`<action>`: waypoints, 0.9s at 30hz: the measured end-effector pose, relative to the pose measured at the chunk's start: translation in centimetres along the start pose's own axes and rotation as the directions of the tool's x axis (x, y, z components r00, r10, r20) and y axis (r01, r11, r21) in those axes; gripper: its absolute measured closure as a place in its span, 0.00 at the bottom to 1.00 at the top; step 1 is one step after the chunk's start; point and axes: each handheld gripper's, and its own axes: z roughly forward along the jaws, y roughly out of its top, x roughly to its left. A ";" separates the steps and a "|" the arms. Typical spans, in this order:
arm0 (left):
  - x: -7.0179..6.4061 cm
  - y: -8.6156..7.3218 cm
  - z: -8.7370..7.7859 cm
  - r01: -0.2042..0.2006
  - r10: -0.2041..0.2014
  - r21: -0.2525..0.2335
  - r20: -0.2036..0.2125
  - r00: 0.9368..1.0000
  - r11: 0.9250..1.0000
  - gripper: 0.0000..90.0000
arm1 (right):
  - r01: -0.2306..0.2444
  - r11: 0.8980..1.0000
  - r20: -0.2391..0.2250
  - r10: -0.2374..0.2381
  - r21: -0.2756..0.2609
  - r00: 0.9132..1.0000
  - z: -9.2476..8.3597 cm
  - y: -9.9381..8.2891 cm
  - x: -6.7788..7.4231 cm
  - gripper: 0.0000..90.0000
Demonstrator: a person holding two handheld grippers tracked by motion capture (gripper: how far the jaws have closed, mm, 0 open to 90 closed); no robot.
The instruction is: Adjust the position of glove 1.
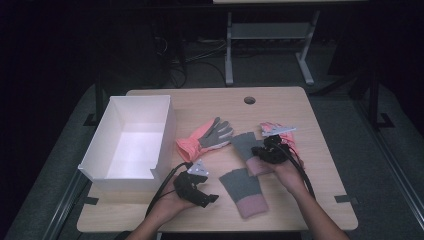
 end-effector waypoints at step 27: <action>-0.1 0.1 -0.1 -0.005 0.005 0.004 -0.007 1.000 1.000 0.22 | 0.020 1.000 -0.115 -0.018 0.018 0.993 -5.6 -5.8 5.7 0.98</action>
